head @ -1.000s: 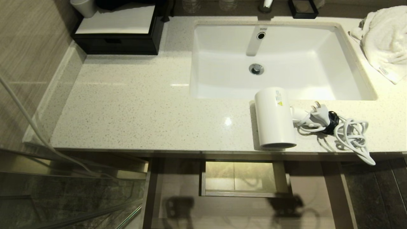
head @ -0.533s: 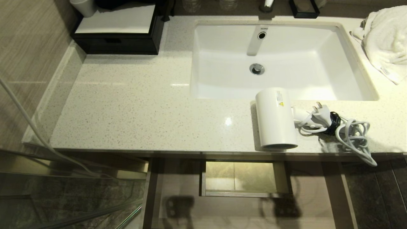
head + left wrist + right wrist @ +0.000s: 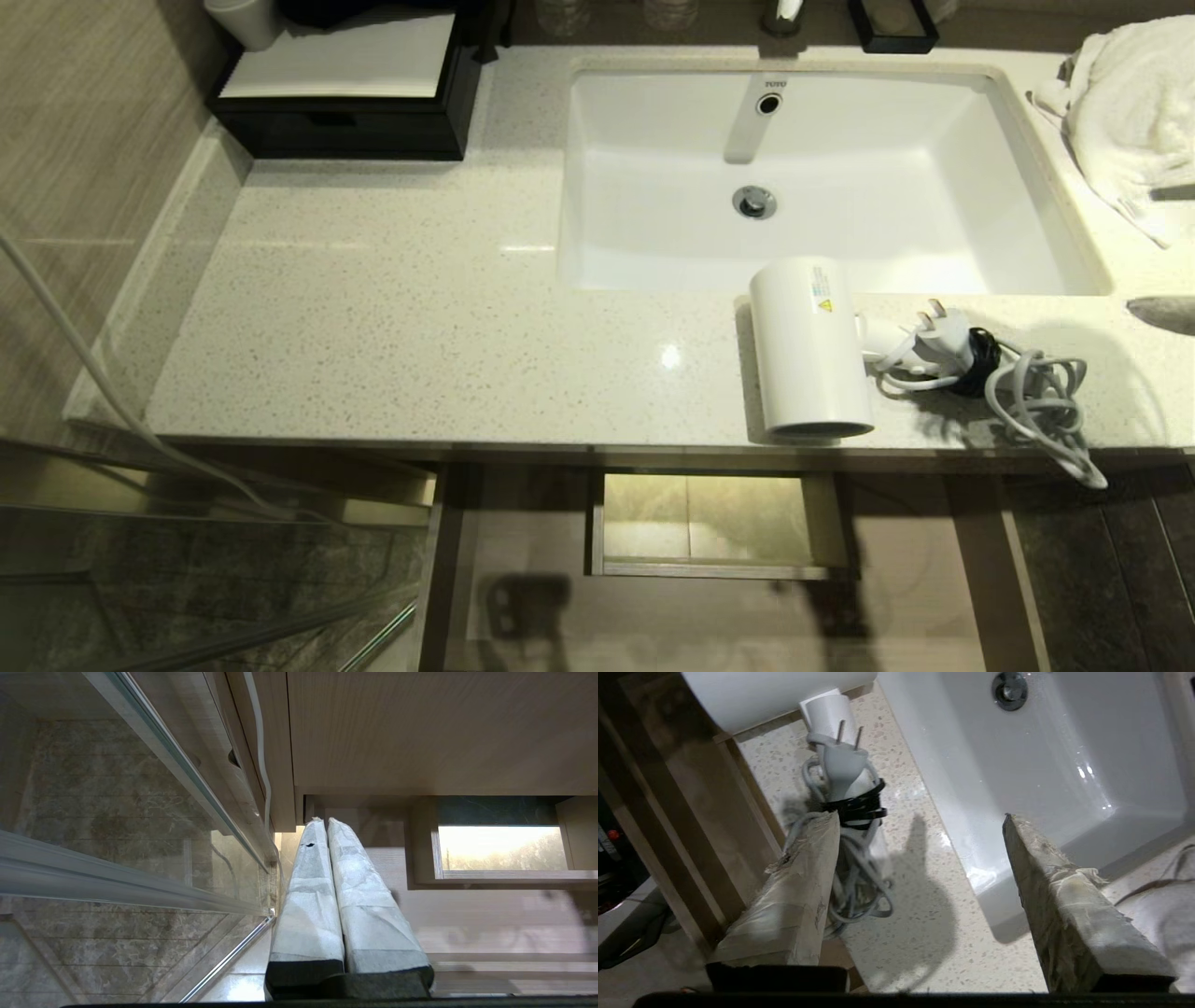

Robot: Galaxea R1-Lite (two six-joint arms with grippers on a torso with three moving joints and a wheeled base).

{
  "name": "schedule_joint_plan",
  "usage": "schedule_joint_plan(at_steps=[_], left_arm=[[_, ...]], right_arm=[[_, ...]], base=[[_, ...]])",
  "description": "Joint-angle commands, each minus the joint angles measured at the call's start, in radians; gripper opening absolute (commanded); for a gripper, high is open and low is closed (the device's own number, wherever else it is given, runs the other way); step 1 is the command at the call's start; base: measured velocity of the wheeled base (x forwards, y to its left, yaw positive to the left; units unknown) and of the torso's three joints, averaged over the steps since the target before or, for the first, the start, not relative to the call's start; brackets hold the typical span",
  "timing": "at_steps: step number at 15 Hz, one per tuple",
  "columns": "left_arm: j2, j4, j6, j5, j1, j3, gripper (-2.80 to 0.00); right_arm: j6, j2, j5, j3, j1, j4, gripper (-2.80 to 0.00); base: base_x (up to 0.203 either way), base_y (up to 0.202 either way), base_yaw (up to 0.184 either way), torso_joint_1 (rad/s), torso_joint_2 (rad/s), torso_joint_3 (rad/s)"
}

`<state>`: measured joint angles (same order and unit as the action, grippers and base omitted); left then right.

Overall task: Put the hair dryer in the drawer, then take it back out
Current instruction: Pick up the hairdryer

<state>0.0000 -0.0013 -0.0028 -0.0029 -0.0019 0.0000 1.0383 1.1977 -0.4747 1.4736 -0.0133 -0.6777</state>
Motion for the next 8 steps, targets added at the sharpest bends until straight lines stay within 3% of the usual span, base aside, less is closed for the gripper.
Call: schedule_joint_plan(at_steps=[1, 3, 5, 8], left_arm=[[0.000, 0.000, 0.000, 0.000, 0.000, 0.000, -2.80], [0.000, 0.000, 0.000, 0.000, 0.000, 0.000, -2.80], [0.000, 0.000, 0.000, 0.000, 0.000, 0.000, -2.80], [0.000, 0.000, -0.001, 0.000, -0.001, 0.000, -2.80]], right_arm=[[0.022, 0.052, 0.056, 0.083, 0.016, -0.014, 0.00], [0.098, 0.058, 0.177, 0.117, 0.025, -0.017, 0.00], [0.267, 0.089, 0.313, 0.177, 0.024, -0.060, 0.00], [0.316, 0.139, 0.240, 0.236, 0.008, -0.303, 0.00]], base=[[0.000, 0.000, 0.000, 0.000, 0.00, 0.000], [0.000, 0.000, 0.000, 0.000, 0.00, 0.000], [0.000, 0.000, 0.000, 0.000, 0.00, 0.000], [0.000, 0.000, 0.000, 0.000, 0.00, 0.000]])
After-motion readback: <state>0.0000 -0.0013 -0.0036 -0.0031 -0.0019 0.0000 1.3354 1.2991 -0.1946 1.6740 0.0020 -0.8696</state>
